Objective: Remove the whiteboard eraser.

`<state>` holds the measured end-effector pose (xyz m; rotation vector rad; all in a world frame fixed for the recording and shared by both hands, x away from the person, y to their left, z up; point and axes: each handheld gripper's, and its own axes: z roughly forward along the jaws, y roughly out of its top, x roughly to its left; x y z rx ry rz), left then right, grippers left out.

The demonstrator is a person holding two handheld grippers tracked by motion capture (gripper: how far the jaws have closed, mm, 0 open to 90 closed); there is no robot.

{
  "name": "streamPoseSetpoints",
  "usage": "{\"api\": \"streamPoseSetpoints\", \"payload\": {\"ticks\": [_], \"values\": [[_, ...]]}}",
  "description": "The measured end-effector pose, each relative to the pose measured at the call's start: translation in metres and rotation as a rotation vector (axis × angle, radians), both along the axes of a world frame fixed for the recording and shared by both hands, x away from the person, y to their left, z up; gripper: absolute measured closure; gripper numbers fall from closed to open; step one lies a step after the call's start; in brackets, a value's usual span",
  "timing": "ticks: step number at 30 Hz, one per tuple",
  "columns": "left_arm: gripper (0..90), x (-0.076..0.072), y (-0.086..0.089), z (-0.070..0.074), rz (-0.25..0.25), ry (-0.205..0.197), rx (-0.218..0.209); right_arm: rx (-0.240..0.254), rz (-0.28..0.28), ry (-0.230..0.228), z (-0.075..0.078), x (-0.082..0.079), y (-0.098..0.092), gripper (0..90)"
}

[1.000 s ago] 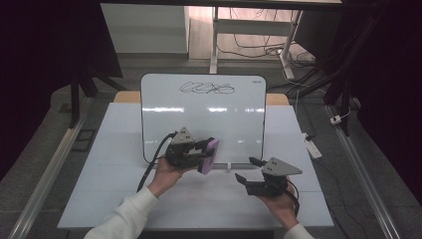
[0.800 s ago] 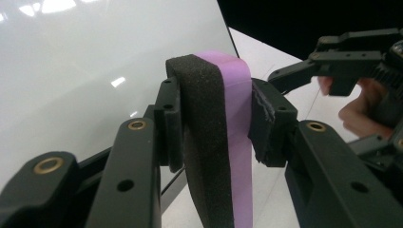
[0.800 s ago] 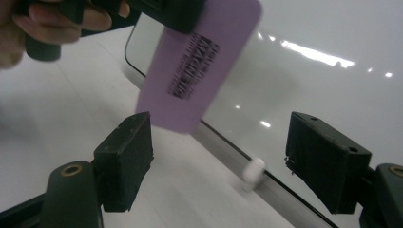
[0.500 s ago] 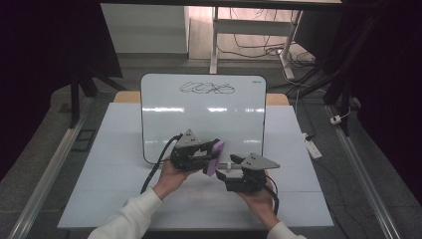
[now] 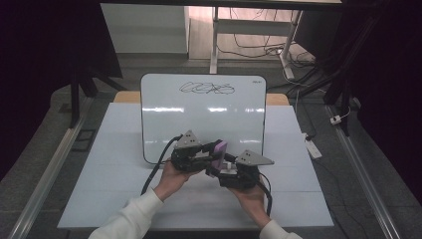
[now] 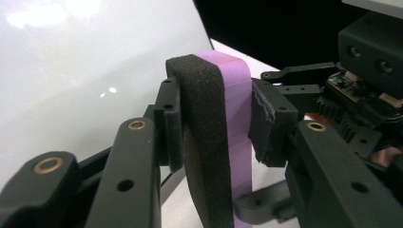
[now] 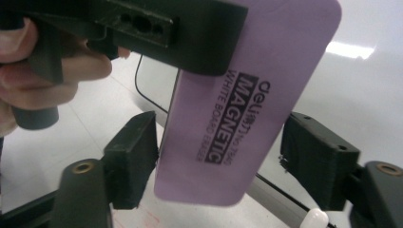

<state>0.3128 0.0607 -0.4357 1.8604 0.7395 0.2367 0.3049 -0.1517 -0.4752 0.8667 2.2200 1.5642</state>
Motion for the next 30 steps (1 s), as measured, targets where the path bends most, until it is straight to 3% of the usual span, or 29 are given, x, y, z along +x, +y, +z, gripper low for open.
{"api": "streamPoseSetpoints", "payload": {"ticks": [6,13,14,15,16,21,26,30], "values": [[59.8,-0.002,0.001,0.0,0.002,-0.007,-0.004,0.001,-0.02,-0.01,0.002,-0.001,-0.002,35.3],[58.6,-0.002,0.003,0.0,-0.005,-0.01,0.001,-0.051,-0.033,-0.062,0.004,-0.005,-0.001,37.2],[51.8,-0.002,0.004,0.0,-0.009,-0.009,-0.003,-0.054,-0.029,-0.079,0.005,-0.005,-0.002,37.7],[51.8,-0.003,0.005,0.001,-0.006,-0.008,-0.01,-0.054,-0.029,-0.079,0.005,-0.005,-0.002,37.7],[40.3,-0.003,0.007,0.002,-0.003,-0.008,-0.014,-0.057,-0.027,-0.087,0.006,-0.005,-0.003,38.0],[28.3,-0.01,0.024,0.006,0.005,-0.009,-0.028,-0.07,-0.033,-0.108,0.007,-0.005,-0.006,38.3],[24.0,-0.022,0.05,0.002,0.03,-0.003,0.009,-0.053,-0.049,-0.103,0.008,-0.001,-0.014,38.6],[22.6,-0.033,0.075,-0.007,0.078,0.004,0.08,-0.049,-0.059,-0.11,0.01,0.0,-0.02,38.7]]}}
